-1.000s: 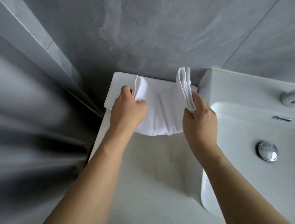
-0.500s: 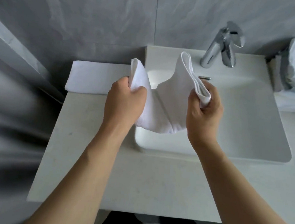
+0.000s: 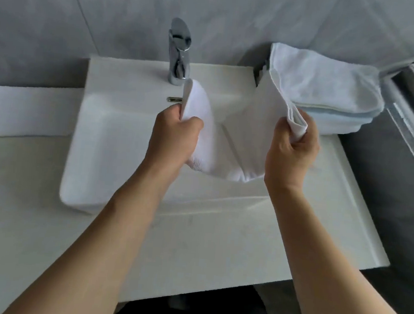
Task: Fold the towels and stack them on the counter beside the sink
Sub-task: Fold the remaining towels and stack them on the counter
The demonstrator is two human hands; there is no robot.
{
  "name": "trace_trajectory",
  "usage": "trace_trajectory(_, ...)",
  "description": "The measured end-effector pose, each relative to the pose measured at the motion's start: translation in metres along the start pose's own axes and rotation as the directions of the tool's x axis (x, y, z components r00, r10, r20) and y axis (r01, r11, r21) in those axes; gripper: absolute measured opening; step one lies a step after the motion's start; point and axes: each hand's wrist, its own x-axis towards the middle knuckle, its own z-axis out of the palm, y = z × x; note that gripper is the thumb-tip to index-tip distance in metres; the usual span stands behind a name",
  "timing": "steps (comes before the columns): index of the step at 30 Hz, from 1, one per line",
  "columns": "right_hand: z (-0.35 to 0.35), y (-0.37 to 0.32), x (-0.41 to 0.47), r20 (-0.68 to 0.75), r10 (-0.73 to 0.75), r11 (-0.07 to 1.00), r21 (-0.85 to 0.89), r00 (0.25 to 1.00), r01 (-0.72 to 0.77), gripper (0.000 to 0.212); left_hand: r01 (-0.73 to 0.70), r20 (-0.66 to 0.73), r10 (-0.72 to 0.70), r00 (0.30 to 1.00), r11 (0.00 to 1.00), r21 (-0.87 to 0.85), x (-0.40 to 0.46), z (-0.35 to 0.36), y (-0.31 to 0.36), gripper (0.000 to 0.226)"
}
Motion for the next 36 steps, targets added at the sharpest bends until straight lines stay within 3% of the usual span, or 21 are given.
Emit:
trace_trajectory(7, -0.041, 0.015, 0.120, -0.049, -0.059, 0.991, 0.119, 0.997, 0.065, 0.013, -0.052, -0.030, 0.048, 0.998, 0.988, -0.147, 0.029, 0.105, 0.045, 0.035)
trace_trajectory(11, -0.058, 0.026, 0.197, -0.084, -0.138, 0.974, 0.170, 0.987, 0.151, 0.016, -0.094, -0.052, 0.084, 0.995, 0.967, -0.239, 0.054, 0.164, 0.076, 0.022)
trace_trajectory(18, -0.062, 0.054, 0.314, -0.246, -0.120, 0.959, 0.221, 0.962, 0.176, 0.020, -0.171, -0.072, 0.159, 0.985, 0.961, -0.217, 0.129, 0.243, 0.106, 0.011)
trace_trajectory(21, -0.062, 0.089, 0.347, -0.296, 0.023, 0.980, 0.194, 0.955, 0.037, 0.021, -0.071, -0.016, 0.069, 0.998, 0.980, -0.188, 0.168, 0.267, 0.094, 0.014)
trace_trajectory(25, -0.073, 0.157, 0.360, -0.343, 0.354, 0.935, 0.099, 0.870, -0.342, 0.038, 0.138, 0.000, -0.138, 0.990, 0.990, 0.011, 0.199, 0.285, 0.054, 0.023)
trace_trajectory(27, -0.081, 0.177, 0.361, -0.395, 0.435, 0.899, 0.137, 0.809, -0.416, 0.038, 0.162, -0.036, -0.162, 0.986, 0.987, 0.009, 0.203, 0.285, 0.046, 0.018)
trace_trajectory(30, -0.083, 0.180, 0.369, -0.428, 0.433, 0.899, 0.134, 0.793, -0.418, 0.039, 0.133, -0.085, -0.134, 0.987, 0.991, -0.015, 0.205, 0.287, 0.044, 0.017)
trace_trajectory(32, -0.081, 0.178, 0.373, -0.428, 0.440, 0.895, 0.134, 0.789, -0.426, 0.044, 0.109, -0.121, -0.102, 0.987, 0.992, 0.055, 0.206, 0.291, 0.043, 0.018)
trace_trajectory(34, -0.078, 0.175, 0.366, -0.414, 0.363, 0.912, -0.027, 0.835, -0.410, 0.055, 0.036, -0.203, 0.034, 0.979, 0.942, 0.334, 0.201, 0.296, 0.041, 0.032)
trace_trajectory(35, -0.077, 0.174, 0.360, -0.399, 0.240, 0.907, -0.234, 0.885, -0.351, 0.064, -0.066, -0.223, 0.238, 0.945, 0.810, 0.583, 0.196, 0.298, 0.040, 0.044)
trace_trajectory(36, -0.075, 0.175, 0.353, -0.325, 0.062, 0.846, -0.484, 0.944, -0.223, 0.071, -0.183, -0.148, 0.453, 0.879, 0.606, 0.774, 0.191, 0.300, 0.037, 0.055)
